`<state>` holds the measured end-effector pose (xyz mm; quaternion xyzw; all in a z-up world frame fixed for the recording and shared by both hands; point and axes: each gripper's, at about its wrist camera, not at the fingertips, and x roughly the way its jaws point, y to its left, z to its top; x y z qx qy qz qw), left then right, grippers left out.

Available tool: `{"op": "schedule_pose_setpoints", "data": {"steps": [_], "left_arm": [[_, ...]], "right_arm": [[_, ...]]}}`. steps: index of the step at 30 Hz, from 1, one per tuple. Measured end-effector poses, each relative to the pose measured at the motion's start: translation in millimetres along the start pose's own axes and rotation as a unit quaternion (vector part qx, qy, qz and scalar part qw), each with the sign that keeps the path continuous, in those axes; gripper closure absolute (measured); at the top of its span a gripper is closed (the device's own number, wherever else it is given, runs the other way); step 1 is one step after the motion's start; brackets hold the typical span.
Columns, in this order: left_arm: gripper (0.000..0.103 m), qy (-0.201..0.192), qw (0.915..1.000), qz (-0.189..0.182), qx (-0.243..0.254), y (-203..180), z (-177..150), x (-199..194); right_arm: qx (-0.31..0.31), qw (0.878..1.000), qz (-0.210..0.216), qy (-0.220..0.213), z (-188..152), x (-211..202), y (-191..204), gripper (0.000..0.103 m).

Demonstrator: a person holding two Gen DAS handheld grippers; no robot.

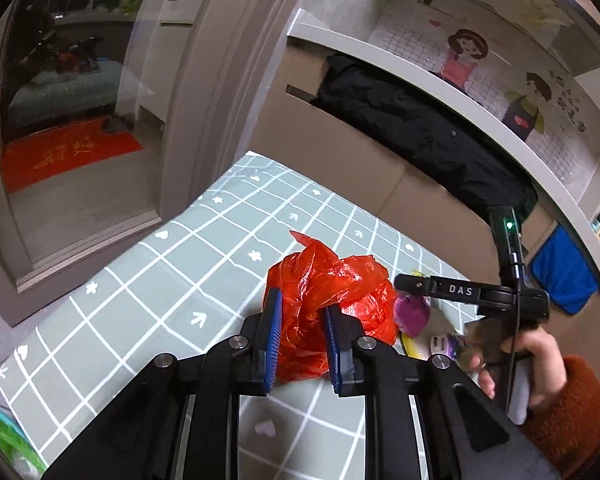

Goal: Collect trash
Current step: 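Grasp the red plastic bag with the left tool while the right tool grasps the yellow snack packet, then carry the red plastic bag and yellow packet over the bin with both tools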

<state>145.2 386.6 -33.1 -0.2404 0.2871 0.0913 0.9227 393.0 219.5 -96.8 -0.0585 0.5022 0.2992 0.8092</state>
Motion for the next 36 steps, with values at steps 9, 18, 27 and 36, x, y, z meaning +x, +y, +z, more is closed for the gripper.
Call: {"op": "schedule_pose_setpoints", "data": {"steps": [9, 18, 27, 36], "left_arm": [[0.083, 0.023, 0.9993, -0.028, 0.004, -22, -17, -3], [0.083, 0.029, 0.9976, -0.054, 0.032, -60, -26, -11], [0.083, 0.023, 0.9938, -0.071, 0.082, -106, -33, -24], [0.083, -0.007, 0.9867, -0.092, 0.134, -167, -26, -40]], "right_arm": [[-0.050, 0.998, 0.014, -0.044, -30, -59, 0, 0.075], [-0.066, 0.992, 0.001, -0.108, -55, -145, -21, 0.077], [-0.077, 0.985, -0.045, -0.148, -101, -197, -47, 0.078], [-0.057, 0.974, -0.070, -0.208, -134, -249, -74, 0.078]]}}
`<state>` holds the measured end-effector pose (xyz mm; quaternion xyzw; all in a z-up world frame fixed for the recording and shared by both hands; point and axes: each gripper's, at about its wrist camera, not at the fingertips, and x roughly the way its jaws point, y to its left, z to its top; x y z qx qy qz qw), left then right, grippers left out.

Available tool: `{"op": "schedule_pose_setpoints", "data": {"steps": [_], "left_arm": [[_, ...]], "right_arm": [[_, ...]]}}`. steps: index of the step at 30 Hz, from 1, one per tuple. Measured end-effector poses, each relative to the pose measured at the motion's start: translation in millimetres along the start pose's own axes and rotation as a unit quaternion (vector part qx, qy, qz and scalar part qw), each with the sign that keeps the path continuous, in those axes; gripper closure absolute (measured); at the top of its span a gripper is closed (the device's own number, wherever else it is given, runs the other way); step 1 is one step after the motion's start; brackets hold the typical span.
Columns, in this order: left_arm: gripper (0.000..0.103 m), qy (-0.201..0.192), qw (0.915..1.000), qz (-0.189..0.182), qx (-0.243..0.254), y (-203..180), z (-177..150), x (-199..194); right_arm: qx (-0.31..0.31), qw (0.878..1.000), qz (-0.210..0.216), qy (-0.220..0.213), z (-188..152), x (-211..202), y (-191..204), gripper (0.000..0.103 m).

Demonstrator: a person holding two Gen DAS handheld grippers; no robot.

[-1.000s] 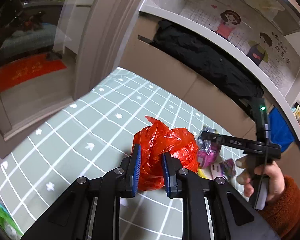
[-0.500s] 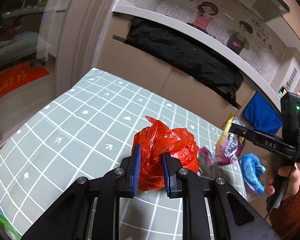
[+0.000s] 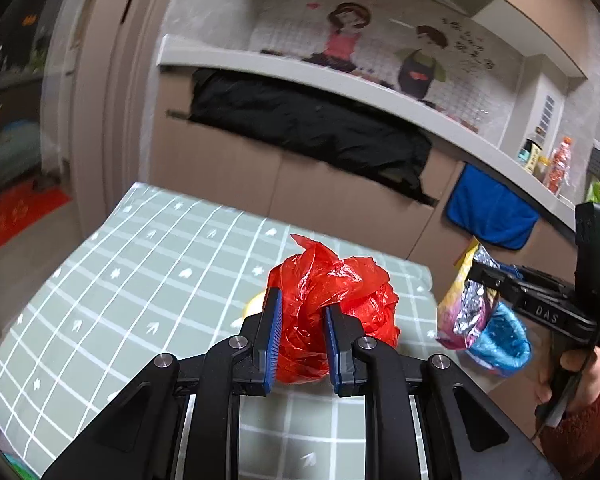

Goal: Collect trash
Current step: 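Carry the red plastic bag and yellow packet over the bin with both tools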

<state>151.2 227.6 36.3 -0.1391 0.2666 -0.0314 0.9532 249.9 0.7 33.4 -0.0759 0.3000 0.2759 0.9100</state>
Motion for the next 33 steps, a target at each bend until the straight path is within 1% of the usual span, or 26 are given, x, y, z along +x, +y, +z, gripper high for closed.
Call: {"op": "schedule_pose_setpoints", "data": {"steps": [7, 9, 13, 16, 19, 25, 31, 33], "left_arm": [[0.083, -0.032, 0.9981, -0.022, 0.048, -70, 22, 2], [0.083, -0.038, 0.9969, -0.032, 0.062, -97, 26, 6], [0.083, -0.043, 0.9944, -0.049, 0.083, -140, 28, 16], [0.083, -0.043, 0.9923, -0.061, 0.099, -175, 28, 28], [0.083, -0.039, 0.9892, -0.077, 0.118, -214, 26, 44], [0.083, -0.030, 0.9824, -0.102, 0.154, -278, 17, 75], [0.083, -0.025, 0.9759, -0.123, 0.179, -330, 8, 104], [0.083, -0.027, 0.9747, -0.126, 0.183, -342, 6, 111]], "right_arm": [[0.026, 0.998, -0.028, -0.051, -4, -51, -38, 0.078], [0.031, 0.997, -0.037, -0.067, -5, -66, -50, 0.078], [0.036, 0.992, -0.065, -0.097, -11, -98, -76, 0.078], [0.045, 0.990, -0.083, -0.109, -18, -117, -99, 0.078], [0.054, 0.986, -0.106, -0.115, -27, -133, -122, 0.078], [0.084, 0.976, -0.163, -0.121, -54, -160, -175, 0.078], [0.110, 0.965, -0.205, -0.119, -75, -178, -219, 0.078], [0.119, 0.962, -0.214, -0.121, -80, -182, -231, 0.078]]}}
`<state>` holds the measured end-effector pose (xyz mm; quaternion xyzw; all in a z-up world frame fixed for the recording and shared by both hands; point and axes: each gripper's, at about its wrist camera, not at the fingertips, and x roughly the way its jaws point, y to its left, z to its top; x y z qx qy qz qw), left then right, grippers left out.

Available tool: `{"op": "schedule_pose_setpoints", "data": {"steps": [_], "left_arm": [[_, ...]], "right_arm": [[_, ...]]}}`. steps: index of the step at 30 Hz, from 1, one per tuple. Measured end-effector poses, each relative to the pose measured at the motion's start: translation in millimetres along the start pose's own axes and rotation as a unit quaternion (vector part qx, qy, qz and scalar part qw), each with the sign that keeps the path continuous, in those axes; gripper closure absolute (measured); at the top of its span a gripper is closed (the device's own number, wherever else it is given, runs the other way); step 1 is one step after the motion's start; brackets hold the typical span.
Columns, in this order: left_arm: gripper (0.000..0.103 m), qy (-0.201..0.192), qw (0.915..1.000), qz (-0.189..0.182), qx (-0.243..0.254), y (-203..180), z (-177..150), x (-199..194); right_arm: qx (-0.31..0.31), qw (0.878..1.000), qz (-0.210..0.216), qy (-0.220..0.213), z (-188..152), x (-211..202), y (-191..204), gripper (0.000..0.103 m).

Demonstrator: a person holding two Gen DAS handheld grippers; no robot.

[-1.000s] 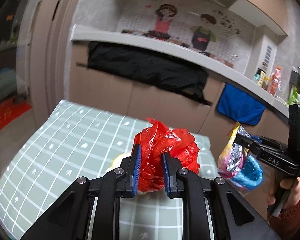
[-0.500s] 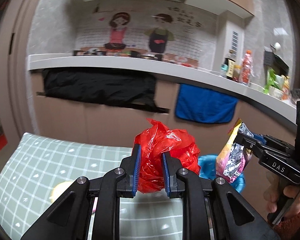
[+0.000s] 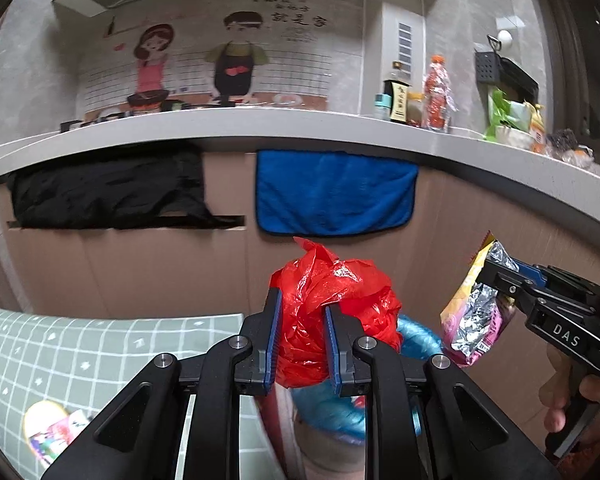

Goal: Collect trash
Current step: 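Carry the red plastic bag and yellow packet over the bin with both tools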

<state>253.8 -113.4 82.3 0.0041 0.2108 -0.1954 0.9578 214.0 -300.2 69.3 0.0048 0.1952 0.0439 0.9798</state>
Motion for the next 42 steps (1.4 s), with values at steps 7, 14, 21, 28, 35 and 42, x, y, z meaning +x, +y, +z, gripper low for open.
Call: {"op": "schedule_pose_setpoints", "data": {"steps": [7, 14, 21, 28, 35, 42], "left_arm": [[0.083, -0.011, 0.9999, -0.003, 0.005, -24, 0, 29], [0.083, 0.022, 0.9997, -0.008, 0.011, -34, -11, 65], [0.083, 0.059, 0.9981, -0.014, 0.009, -36, -29, 94], [0.083, 0.080, 0.9966, -0.018, 0.004, -35, -43, 116], [0.083, 0.096, 0.9952, -0.021, 0.002, -35, -54, 132], [0.083, 0.122, 0.9922, -0.023, -0.009, -33, -65, 150]], "right_arm": [[0.027, 0.999, -0.023, 0.002, -5, 9, -39, 0.078], [0.048, 0.998, -0.031, 0.016, -18, 30, -61, 0.078], [0.065, 0.996, -0.035, 0.040, -38, 51, -75, 0.078], [0.076, 0.995, -0.039, 0.060, -53, 67, -84, 0.078], [0.081, 0.993, -0.039, 0.073, -62, 77, -88, 0.078], [0.077, 0.992, -0.042, 0.090, -71, 90, -87, 0.078]]}}
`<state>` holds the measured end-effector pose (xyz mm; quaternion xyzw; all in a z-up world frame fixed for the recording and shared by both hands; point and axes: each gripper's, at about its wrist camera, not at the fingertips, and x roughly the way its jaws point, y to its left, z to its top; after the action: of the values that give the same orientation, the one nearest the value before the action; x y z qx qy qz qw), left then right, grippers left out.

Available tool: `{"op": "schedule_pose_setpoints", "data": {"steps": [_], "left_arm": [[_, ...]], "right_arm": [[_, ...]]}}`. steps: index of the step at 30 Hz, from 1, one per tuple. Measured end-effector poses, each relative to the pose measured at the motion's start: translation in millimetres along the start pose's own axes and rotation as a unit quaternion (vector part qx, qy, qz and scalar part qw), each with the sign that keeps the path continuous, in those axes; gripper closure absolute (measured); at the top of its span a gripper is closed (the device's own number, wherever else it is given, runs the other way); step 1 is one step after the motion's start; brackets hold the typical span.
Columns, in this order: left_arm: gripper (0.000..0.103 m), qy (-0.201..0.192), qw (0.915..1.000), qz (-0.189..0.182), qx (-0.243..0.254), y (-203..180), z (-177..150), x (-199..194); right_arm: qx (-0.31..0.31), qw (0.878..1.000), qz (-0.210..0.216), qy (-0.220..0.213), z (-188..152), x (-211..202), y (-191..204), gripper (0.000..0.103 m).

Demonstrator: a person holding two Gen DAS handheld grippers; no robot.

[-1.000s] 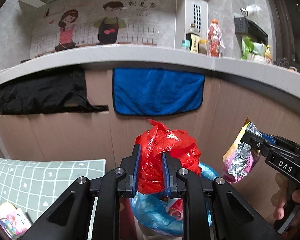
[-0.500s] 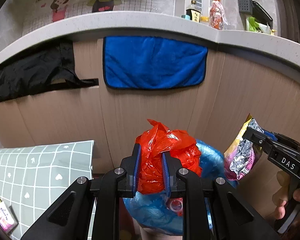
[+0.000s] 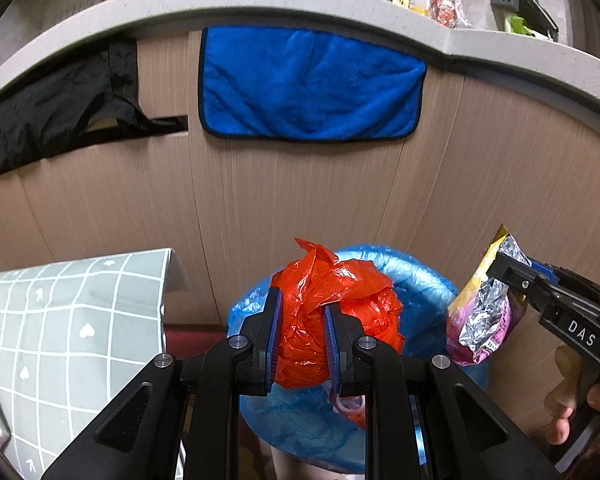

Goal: Collect trash
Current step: 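Carry the red plastic bag and yellow packet over the bin with both tools, then open both tools to drop the red bag and yellow packet into the bin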

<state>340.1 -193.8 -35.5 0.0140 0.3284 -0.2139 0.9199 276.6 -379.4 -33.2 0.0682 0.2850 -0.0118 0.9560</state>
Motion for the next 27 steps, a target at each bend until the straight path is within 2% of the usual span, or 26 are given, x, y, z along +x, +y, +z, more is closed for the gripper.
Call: {"op": "schedule_pose_setpoints", "data": {"steps": [7, 20, 22, 23, 24, 25, 27], "left_arm": [[0.083, 0.015, 0.9998, -0.002, -0.012, 4, -3, 12], [0.081, 0.017, 0.9991, -0.023, -0.029, 7, -1, 16], [0.071, 0.019, 0.9985, -0.039, -0.032, 8, 1, 14], [0.064, 0.019, 0.9984, -0.041, -0.033, 8, 2, 13], [0.062, 0.015, 0.9985, -0.041, -0.034, 9, 4, 8], [0.060, 0.011, 0.9986, -0.039, -0.034, 10, 5, 5], [0.058, -0.004, 0.9990, -0.029, -0.034, 14, 10, -6]], "right_arm": [[0.001, 1.000, -0.002, 0.014, -6, 11, -2, 0.078], [0.008, 1.000, 0.001, 0.030, -9, 22, -3, 0.078], [0.006, 0.999, 0.013, 0.032, -10, 22, -2, 0.075], [0.008, 0.999, 0.016, 0.031, -10, 21, -1, 0.066], [0.010, 0.999, 0.018, 0.029, -10, 20, -1, 0.050], [0.016, 0.999, 0.021, 0.023, -10, 17, 0, 0.044], [0.021, 0.999, 0.026, 0.016, -9, 12, 0, 0.042]]}}
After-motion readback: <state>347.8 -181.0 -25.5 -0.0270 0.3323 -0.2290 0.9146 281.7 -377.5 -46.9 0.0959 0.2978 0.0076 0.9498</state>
